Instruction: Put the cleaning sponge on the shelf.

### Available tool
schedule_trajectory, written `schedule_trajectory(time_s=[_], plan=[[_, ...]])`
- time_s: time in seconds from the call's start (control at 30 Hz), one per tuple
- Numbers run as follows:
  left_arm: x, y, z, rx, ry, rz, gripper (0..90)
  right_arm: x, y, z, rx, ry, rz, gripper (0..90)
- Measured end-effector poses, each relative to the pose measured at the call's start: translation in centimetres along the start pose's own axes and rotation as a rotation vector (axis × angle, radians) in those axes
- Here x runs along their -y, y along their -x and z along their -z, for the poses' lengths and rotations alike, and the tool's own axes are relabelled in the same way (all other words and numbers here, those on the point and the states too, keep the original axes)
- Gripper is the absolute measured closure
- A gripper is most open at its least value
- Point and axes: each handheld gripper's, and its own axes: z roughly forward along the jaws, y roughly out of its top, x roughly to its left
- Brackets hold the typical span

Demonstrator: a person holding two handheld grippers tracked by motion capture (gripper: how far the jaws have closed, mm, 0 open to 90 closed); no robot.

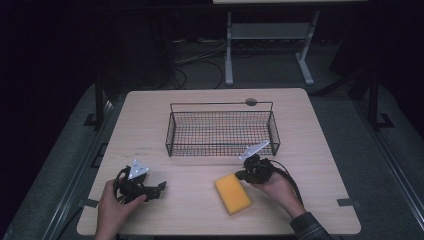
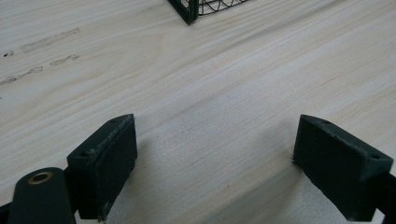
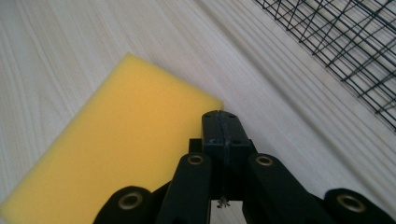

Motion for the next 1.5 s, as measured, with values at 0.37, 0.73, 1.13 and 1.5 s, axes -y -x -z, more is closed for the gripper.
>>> schedule_trajectory(time_s=[0.37, 0.73, 1.13, 1.5], plan=[[0.0, 0.0, 0.0, 0.0, 0.0, 0.0, 12.6, -1.7, -0.4, -1.2, -0.011, -0.013, 0.037, 89.9], [0.0, 0.0, 0.0, 0.0, 0.0, 0.0, 12.7, -3.2, -1.2, -2.4, -0.017, -0.032, 0.083, 89.8], [0.0, 0.0, 0.0, 0.0, 0.0, -0.002, 12.7, -3.0, -0.9, -0.2, 0.032, -0.06, 0.012, 72.0], [0.0, 0.0, 0.0, -0.001, 0.003, 0.003, 12.7, -3.1, -2.0, 1.4, 0.051, -0.095, -0.024, 38.4]])
